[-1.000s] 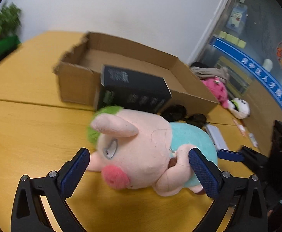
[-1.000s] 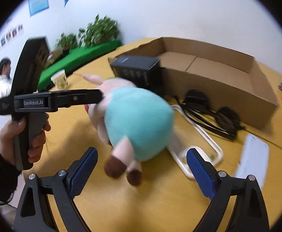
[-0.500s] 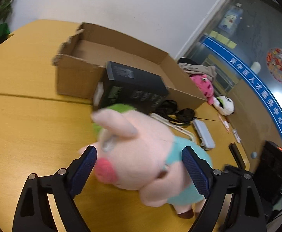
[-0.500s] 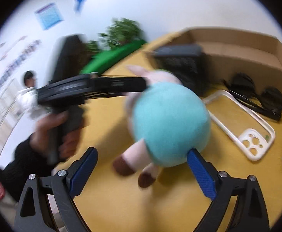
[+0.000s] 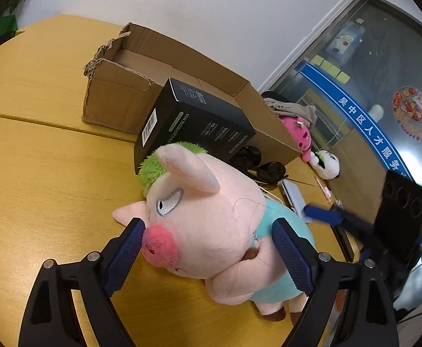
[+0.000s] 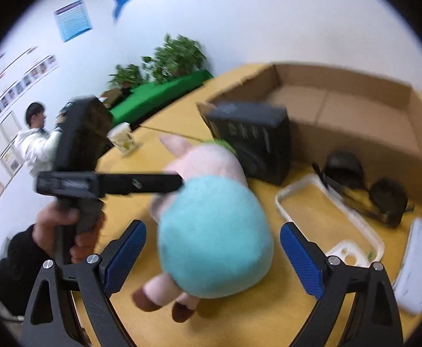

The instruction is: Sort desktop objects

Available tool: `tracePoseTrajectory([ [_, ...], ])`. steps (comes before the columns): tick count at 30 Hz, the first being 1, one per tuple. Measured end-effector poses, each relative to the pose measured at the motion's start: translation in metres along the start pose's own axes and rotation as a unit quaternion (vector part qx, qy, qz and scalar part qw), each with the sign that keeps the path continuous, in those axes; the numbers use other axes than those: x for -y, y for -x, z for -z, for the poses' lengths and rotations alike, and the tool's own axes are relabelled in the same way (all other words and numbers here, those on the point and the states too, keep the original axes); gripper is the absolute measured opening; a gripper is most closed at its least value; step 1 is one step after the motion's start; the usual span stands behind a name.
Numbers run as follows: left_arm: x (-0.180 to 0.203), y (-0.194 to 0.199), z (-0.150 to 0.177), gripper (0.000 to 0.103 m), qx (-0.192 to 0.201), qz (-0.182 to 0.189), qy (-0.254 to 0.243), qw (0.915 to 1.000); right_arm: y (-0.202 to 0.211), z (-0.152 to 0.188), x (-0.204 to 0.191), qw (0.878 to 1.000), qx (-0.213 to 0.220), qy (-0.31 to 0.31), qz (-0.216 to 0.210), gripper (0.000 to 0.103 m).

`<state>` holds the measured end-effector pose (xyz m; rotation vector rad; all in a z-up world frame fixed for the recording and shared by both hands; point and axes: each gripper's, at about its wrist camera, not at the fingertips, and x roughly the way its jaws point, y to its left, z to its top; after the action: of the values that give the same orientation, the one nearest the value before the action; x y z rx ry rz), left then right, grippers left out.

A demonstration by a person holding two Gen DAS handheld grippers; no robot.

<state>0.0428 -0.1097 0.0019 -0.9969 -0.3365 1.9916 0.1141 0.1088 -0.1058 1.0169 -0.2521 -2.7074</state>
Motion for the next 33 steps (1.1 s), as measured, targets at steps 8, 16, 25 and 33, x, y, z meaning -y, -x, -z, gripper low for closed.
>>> tracePoseTrajectory([
  [8, -0.012, -0.006, 0.0, 0.091, -0.009, 0.043, -0.005, 0.999, -0.028, -0.06, 0.002, 0.997, -0.058, 0.047, -0.02, 0.092],
  [16, -0.027, 0.004, 0.01, 0.09, -0.021, 0.062, -0.006, 0.9978, -0.069, -0.06, 0.003, 0.985, -0.124, 0.063, -0.1, 0.059],
  [25, -0.025, 0.011, 0.024, 0.09, -0.041, 0.08, -0.034, 0.9954, -0.05, -0.056, -0.022, 0.977, -0.132, 0.153, -0.069, 0.028],
  [33, -0.026, -0.002, 0.033, 0.09, -0.058, 0.082, -0.031, 0.9944, -0.055, -0.057, -0.053, 0.947, -0.161, 0.272, -0.055, 0.047],
])
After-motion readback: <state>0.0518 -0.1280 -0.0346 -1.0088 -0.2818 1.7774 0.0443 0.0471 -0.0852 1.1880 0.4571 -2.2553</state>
